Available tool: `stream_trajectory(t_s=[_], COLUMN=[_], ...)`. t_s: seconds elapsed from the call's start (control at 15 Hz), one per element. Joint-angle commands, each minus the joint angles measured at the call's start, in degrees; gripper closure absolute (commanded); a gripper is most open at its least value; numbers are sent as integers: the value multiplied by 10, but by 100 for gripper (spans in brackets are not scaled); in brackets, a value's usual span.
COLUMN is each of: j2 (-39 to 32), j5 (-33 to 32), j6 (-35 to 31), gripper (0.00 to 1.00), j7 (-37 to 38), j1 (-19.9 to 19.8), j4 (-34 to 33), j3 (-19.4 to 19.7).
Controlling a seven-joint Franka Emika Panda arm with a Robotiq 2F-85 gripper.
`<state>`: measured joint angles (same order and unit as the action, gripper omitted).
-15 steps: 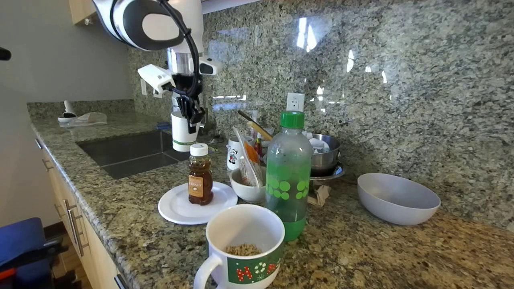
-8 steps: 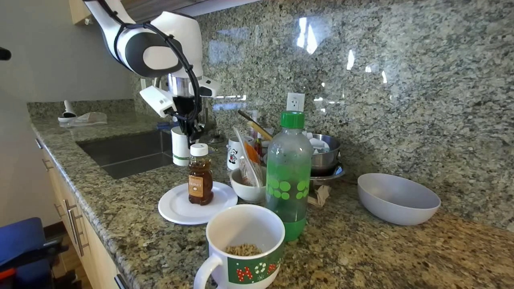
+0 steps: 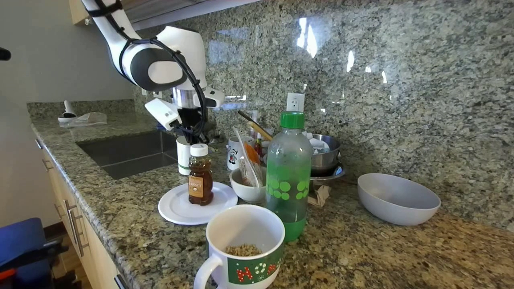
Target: Pour the contents in the cup into the mug cup
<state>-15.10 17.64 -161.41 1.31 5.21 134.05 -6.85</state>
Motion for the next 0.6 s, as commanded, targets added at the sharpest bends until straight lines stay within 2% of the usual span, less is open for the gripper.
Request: stream_trajectory(t_s=[0.0, 0.53], j2=[-11, -8], j5=[-31, -93], j6=[-22, -24], gripper=[98, 98], j7=[13, 23], j1=[-4, 3], j4=[-1, -4], j3=[8, 24])
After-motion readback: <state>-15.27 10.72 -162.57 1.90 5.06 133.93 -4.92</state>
